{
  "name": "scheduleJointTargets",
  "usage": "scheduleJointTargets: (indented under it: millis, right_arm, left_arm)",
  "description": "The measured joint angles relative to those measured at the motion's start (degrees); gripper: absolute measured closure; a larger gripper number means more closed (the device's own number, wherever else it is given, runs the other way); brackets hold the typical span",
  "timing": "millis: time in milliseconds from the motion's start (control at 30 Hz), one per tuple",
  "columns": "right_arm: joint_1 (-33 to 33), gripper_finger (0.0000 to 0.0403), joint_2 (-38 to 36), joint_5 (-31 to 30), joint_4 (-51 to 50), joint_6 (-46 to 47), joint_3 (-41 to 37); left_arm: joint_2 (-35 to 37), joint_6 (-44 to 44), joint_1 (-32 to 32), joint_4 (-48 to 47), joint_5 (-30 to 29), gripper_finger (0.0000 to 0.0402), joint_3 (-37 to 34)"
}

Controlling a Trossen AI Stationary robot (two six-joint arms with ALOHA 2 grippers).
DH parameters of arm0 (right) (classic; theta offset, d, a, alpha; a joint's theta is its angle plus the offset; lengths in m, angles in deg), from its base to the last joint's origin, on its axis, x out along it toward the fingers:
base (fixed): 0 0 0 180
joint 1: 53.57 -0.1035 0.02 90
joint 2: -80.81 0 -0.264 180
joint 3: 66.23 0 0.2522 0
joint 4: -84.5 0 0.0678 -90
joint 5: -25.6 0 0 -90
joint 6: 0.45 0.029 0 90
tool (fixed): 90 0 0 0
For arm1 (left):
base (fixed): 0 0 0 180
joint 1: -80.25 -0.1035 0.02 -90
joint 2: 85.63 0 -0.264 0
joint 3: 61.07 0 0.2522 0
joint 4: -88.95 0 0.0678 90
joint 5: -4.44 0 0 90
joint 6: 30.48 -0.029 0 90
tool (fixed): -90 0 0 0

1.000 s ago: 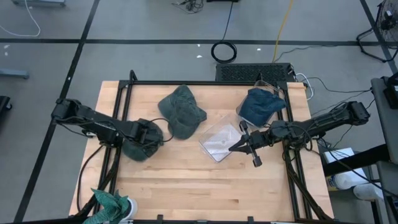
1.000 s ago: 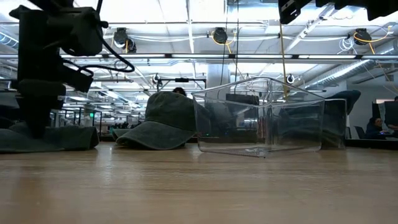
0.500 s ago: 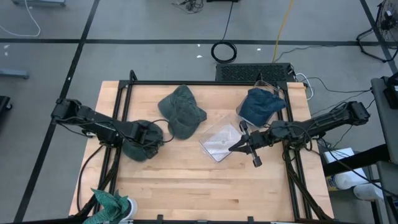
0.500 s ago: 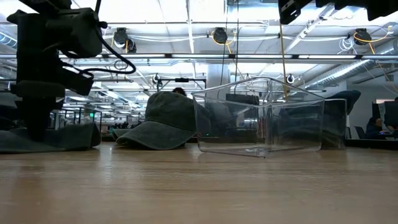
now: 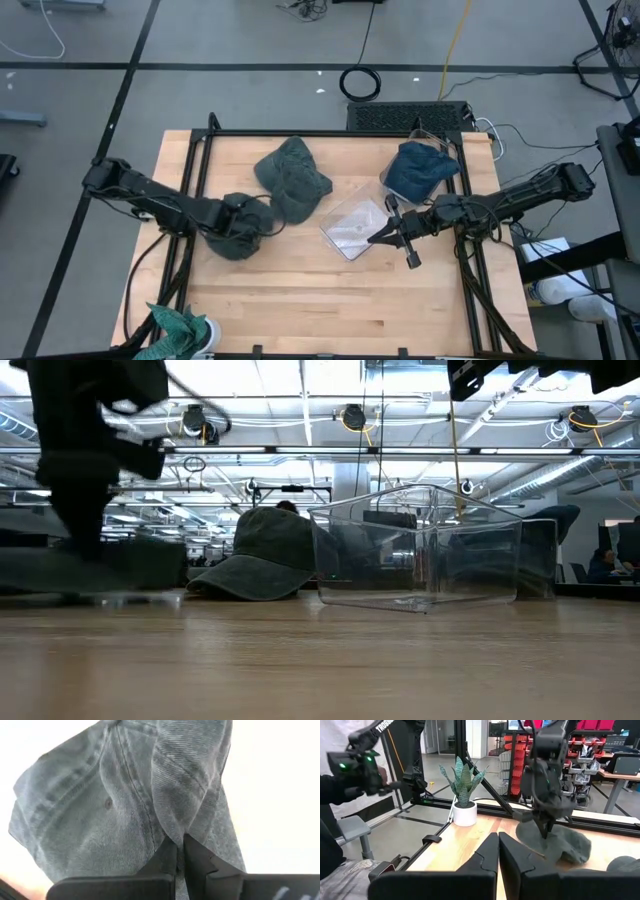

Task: Pick & Place hat
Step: Put the bottom gray cap into the bottom transparent bin

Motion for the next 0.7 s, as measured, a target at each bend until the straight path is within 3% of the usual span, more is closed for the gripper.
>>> scheduleJointTargets:
  millis: [233,400,533,700]
  right_arm:
    - [-0.02,0.0403,0.0,0.0,-0.35,0.02,0.0]
    - [-0.02,0.0403,0.0,-0.59,-0.19,-0.29,0.0]
    - [-0.02,0.0403,-0.04,-4.64,1.43,0.09,0.0]
    - [0.0,0.0403,-0.04,-4.61,1.45,0.37,0.02]
  left_arm:
    - [0.0,1.65,7.57,-5.86,-10.87,0.0392,12.76]
    - [-0.21,-1.5,12.63,-3.97,-25.33,0.0392,20.24]
    - [-1.03,-9.69,14.74,5.63,-34.33,0.0392,22.81]
    - [-3.01,-25.54,15.14,21.38,-34.94,0.0392,22.86]
